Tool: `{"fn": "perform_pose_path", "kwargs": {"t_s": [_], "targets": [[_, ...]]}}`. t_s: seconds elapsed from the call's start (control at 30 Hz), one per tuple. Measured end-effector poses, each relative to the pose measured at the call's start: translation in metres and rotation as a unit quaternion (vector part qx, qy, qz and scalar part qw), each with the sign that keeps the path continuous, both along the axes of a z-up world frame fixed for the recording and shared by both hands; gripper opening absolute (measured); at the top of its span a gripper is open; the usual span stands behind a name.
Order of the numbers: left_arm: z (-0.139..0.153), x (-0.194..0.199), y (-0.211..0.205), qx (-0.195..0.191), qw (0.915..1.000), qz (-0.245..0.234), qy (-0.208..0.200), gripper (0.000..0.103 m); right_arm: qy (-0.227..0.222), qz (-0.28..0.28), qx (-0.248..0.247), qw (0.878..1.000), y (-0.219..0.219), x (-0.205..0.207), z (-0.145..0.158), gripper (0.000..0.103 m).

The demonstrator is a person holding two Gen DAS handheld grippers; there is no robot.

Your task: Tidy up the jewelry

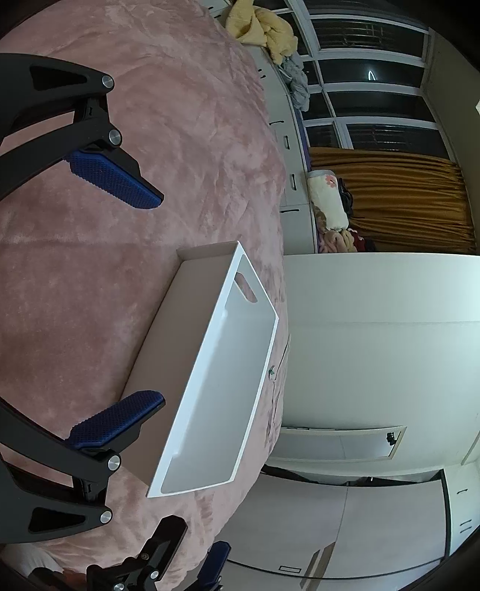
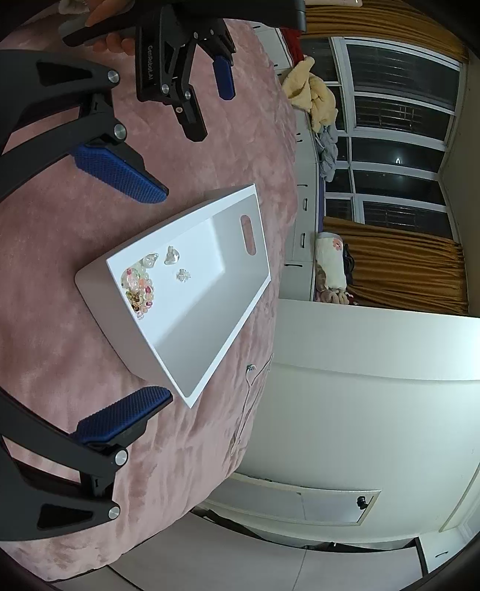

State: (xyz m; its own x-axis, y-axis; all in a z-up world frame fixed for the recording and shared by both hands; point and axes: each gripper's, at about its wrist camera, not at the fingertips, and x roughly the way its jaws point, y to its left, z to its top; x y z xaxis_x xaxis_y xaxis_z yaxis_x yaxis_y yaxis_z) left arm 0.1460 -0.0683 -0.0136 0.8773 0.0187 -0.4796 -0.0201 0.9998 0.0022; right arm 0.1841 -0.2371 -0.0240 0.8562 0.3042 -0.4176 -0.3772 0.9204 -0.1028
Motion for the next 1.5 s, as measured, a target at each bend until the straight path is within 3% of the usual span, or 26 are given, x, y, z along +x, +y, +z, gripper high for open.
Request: {"fn": "perform_pose_path", "kwargs": {"t_s": [1.5], "targets": [[0.0, -0.005, -0.013, 0.019, 0.9996, -0.019, -0.008, 0.1, 0.006, -0.006, -0.005, 1.0, 0.0, 0.0, -0.002, 0.098]]}}
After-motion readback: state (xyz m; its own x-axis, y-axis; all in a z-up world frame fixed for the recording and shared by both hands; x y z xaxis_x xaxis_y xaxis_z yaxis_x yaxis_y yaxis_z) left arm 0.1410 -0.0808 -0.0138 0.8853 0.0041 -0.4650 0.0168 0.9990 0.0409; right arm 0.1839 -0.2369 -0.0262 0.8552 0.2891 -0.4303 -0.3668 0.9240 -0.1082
